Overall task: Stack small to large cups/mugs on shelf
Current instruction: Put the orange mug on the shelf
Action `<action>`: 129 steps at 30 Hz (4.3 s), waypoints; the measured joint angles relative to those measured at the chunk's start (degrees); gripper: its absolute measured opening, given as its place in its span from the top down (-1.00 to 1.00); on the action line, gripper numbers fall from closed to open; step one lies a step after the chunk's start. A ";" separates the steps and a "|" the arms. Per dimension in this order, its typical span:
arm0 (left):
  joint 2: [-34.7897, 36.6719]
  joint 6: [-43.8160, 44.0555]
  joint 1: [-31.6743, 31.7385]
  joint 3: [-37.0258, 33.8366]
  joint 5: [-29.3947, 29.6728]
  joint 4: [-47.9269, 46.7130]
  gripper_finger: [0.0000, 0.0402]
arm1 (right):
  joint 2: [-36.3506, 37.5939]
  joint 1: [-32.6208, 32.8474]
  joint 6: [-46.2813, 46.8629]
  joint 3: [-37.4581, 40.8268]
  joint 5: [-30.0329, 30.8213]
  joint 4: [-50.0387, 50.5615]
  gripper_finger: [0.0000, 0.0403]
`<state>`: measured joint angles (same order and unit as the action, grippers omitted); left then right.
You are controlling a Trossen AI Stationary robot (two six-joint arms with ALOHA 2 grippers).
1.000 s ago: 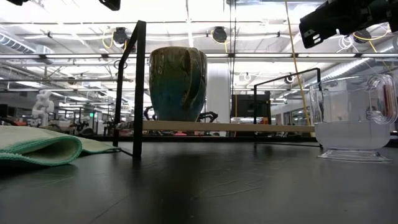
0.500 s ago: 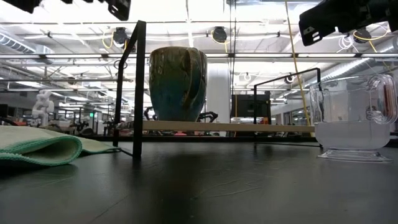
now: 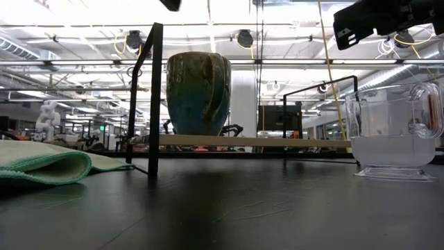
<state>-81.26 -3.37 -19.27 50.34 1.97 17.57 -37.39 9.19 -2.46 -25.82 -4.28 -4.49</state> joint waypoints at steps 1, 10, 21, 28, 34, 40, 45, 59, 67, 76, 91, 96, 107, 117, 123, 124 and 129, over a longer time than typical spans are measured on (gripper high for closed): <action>-0.89 -0.27 0.50 1.15 -0.70 -0.14 1.00 | -0.01 0.00 -0.12 0.00 0.01 0.04 1.00; -6.56 -2.77 2.01 7.11 -10.53 -0.31 1.00 | -0.02 -0.53 -0.83 0.00 0.01 0.51 1.00; -10.55 -1.85 1.84 11.22 -12.59 -2.08 1.00 | -0.01 -0.76 -0.81 0.00 0.01 1.32 1.00; -10.53 -1.89 1.84 11.22 -12.59 -2.16 1.00 | 0.00 -0.74 -0.21 0.00 0.01 1.75 1.00; -10.53 -2.13 1.84 11.22 -12.59 -2.50 1.00 | 0.00 -0.74 -0.18 0.00 0.01 1.77 1.00; -10.45 -3.52 1.82 11.22 -12.59 -2.49 0.99 | 0.00 -0.74 -0.21 0.00 0.01 1.77 1.00; -9.68 -5.93 0.94 11.22 -12.52 -2.39 0.99 | 0.00 -0.74 -0.20 0.00 0.01 1.89 1.00; -13.78 -2.82 -0.21 11.18 -16.99 2.51 1.00 | 0.00 -0.74 -1.20 0.00 0.01 1.54 1.00; -19.22 2.50 0.87 11.18 -21.28 13.76 1.00 | 0.00 -0.72 -1.20 0.00 0.01 -0.83 1.00; -18.01 2.10 1.58 11.15 -22.51 11.92 1.00 | -0.02 -0.72 0.17 0.00 0.01 -0.90 1.00; 4.63 -5.30 -3.96 -4.16 5.81 6.59 1.00 | 0.20 -0.02 -1.25 0.00 0.00 -1.15 1.00; 13.06 -4.21 -4.02 -14.27 8.59 14.04 1.00 | 0.22 -0.02 -1.49 0.00 -0.02 -1.33 1.00; 22.66 -2.90 -2.56 -28.89 7.02 20.05 1.00 | 0.20 -0.02 -1.51 0.00 -0.28 -1.25 1.00; 28.75 -2.45 -2.56 -35.72 9.61 20.52 1.00 | 0.20 -0.02 -2.73 0.00 -0.45 -0.48 1.00; 31.42 -2.11 -2.56 -37.45 11.15 20.51 1.00 | 0.20 -0.02 -3.04 0.00 -0.47 -0.39 1.00; 31.59 -2.11 -2.56 -37.57 11.13 20.47 1.00 | 0.20 -0.02 -3.27 0.00 -0.47 -0.40 1.00; 31.59 -2.20 -2.56 -37.61 11.13 20.45 1.00 | 0.22 -0.02 -4.23 0.00 -0.47 -0.39 1.00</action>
<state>-49.67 -5.56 -21.82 12.73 13.10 38.02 -37.17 9.17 -6.69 -25.82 -4.75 -4.89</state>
